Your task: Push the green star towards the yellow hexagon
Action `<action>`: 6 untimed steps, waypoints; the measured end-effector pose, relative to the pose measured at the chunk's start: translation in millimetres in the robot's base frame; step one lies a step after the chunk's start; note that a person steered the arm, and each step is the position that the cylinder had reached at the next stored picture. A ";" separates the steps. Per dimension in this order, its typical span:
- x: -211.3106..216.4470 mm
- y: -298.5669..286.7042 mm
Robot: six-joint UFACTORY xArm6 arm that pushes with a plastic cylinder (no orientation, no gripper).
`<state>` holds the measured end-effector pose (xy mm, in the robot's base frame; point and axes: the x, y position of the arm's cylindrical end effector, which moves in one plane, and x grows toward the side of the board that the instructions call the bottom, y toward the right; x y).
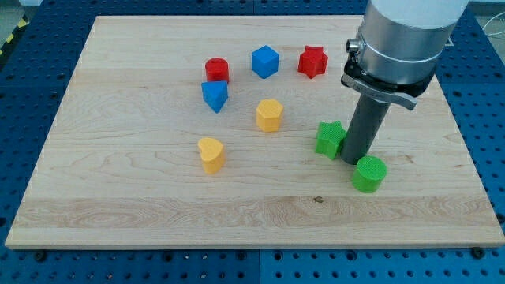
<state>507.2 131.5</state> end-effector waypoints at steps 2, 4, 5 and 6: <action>-7.2 -18.0; -8.5 16.1; -19.7 42.2; -31.5 38.8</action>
<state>475.7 170.4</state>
